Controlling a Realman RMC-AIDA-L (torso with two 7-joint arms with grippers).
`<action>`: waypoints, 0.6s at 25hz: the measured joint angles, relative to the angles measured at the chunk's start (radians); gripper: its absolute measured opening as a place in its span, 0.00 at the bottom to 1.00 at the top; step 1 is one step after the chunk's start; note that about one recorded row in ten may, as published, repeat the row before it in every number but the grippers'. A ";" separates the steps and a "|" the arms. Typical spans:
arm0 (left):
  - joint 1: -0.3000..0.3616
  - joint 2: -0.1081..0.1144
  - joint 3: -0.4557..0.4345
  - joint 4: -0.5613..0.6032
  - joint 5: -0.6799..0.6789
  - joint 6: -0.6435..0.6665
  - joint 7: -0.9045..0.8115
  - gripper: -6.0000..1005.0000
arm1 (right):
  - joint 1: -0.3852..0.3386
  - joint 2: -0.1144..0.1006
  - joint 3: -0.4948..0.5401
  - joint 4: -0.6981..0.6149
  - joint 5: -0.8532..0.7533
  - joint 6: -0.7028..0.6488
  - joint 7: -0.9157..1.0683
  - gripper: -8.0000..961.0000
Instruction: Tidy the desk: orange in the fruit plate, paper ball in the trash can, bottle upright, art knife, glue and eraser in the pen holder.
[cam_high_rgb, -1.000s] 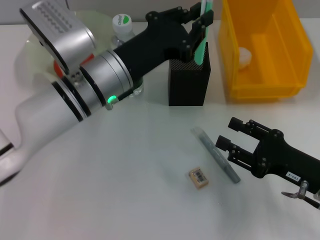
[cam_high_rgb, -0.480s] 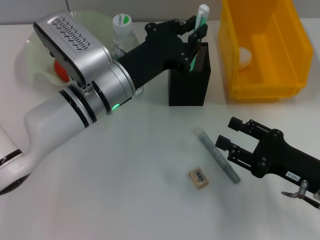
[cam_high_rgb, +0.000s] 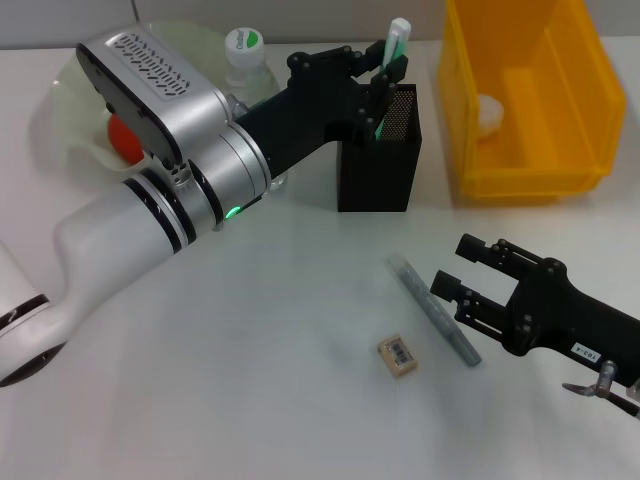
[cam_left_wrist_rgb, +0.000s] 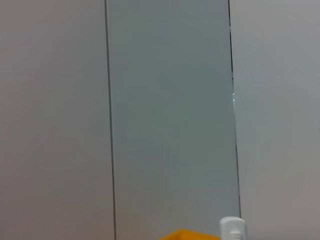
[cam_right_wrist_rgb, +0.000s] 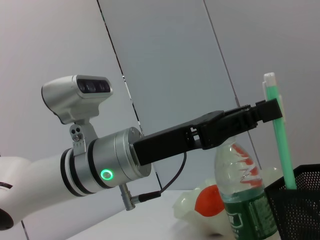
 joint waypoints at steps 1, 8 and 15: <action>0.000 0.000 0.000 0.001 0.000 0.002 0.000 0.20 | 0.000 0.000 0.000 0.000 0.000 0.000 0.000 0.68; -0.016 0.000 0.003 0.000 -0.002 -0.006 0.001 0.21 | -0.002 0.000 0.000 0.000 -0.001 -0.005 0.000 0.68; -0.015 0.000 0.003 -0.001 -0.004 0.008 -0.009 0.34 | -0.003 0.000 0.000 0.000 -0.001 -0.007 0.000 0.68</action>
